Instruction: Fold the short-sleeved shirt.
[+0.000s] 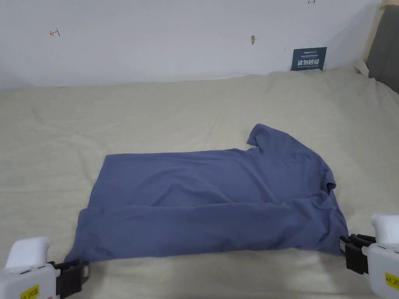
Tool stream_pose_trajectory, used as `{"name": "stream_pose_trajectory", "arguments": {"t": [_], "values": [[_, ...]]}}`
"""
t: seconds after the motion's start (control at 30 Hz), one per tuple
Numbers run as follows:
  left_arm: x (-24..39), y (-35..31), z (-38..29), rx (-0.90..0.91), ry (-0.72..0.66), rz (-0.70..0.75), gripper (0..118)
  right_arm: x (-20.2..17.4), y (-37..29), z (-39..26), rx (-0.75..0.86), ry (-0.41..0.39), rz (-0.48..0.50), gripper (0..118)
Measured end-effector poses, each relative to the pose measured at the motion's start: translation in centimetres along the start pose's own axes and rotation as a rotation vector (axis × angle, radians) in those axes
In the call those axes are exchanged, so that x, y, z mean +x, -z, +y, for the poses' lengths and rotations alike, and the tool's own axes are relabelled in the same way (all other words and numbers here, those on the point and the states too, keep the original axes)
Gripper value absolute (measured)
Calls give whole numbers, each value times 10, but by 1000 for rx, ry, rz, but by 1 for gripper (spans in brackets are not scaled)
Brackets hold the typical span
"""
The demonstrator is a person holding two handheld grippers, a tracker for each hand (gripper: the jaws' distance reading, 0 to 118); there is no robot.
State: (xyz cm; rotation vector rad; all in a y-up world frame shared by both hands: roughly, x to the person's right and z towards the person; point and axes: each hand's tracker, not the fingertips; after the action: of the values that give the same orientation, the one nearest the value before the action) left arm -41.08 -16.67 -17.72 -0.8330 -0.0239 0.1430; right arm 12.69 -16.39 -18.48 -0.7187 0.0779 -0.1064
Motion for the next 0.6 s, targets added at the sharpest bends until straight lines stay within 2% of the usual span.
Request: {"name": "stream_pose_trajectory", "arguments": {"t": [0.03, 0.1, 0.17, 0.23, 0.33, 0.37, 0.4, 0.43, 0.47, 0.57, 0.6], "values": [[0, 6, 6, -8, 1, 3, 73, 1, 0, 0, 2, 14, 10, 0], [-1, 19, 15, -20, 8, 10, 75, 0, -1, 0, 7, 10, 3, 0], [0, 33, 22, -27, 46, 76, 77, 0, -2, 1, -1, 19, 3, 0], [-1, 49, 24, -37, 90, 155, 77, 4, -3, 1, -12, 92, 56, 0], [-5, 69, 17, -88, 49, 87, 73, 6, -4, 0, 6, 102, 23, 0], [-3, 69, 16, -61, 59, 124, 66, 8, -4, 0, 7, 103, 20, 0], [2, 60, 18, -53, 63, 127, 48, 9, -3, -1, 8, 104, 21, 0], [3, 57, 21, -53, 72, 128, 16, 10, -2, -1, 6, 105, 21, 0], [5, 55, 24, -40, 72, 128, 6, 10, -1, -1, 4, 105, 21, 0], [8, 55, 31, -73, 68, 106, 6, 6, 2, -2, -4, 51, -10, 5], [12, 56, 31, -67, 85, 125, 6, 5, 3, -2, -9, 23, -16, 20]]}}
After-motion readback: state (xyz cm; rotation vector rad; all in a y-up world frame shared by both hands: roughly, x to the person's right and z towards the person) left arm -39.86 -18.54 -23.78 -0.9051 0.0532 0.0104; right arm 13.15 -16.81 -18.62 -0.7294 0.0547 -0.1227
